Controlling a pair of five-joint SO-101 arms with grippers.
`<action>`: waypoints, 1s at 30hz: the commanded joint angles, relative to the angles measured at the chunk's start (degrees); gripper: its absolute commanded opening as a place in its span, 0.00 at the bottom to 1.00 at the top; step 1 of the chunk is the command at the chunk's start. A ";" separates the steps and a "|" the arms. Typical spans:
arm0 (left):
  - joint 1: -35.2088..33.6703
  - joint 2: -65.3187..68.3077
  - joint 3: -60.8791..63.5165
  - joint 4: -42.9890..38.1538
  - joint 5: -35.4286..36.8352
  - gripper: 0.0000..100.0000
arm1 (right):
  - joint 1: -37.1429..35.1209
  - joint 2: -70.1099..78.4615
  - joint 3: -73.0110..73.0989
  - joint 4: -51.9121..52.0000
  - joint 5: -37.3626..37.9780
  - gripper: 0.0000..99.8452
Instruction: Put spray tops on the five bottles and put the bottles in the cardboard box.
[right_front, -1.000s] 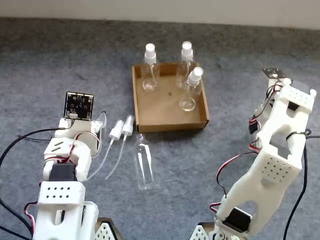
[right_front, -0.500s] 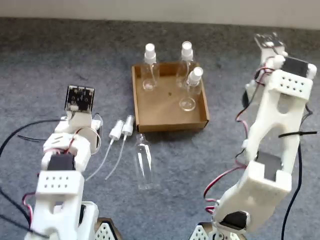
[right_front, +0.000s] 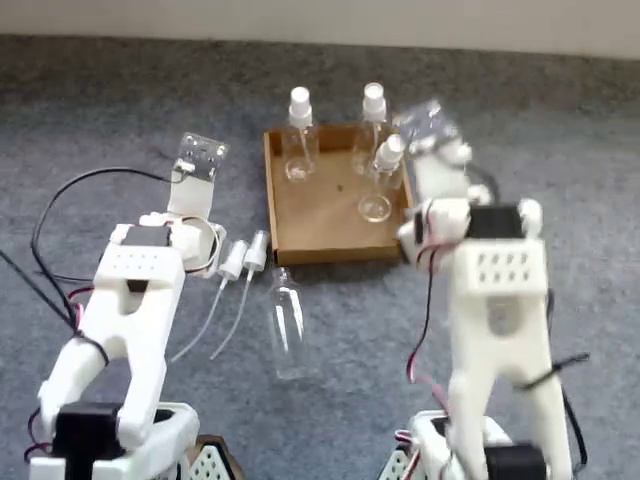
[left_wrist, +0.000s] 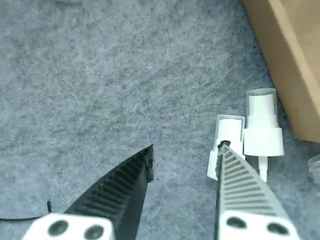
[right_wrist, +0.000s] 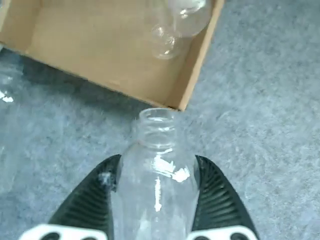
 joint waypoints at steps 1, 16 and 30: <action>2.68 1.10 -3.30 0.26 -0.53 0.20 | -2.33 -8.48 7.87 -1.80 -0.44 0.00; 5.14 1.63 -2.95 0.00 -2.20 0.19 | -9.89 -24.13 19.82 -1.80 -0.44 0.00; 4.79 8.48 -5.32 0.18 -2.99 0.15 | -9.80 -30.20 20.18 1.36 -0.44 0.00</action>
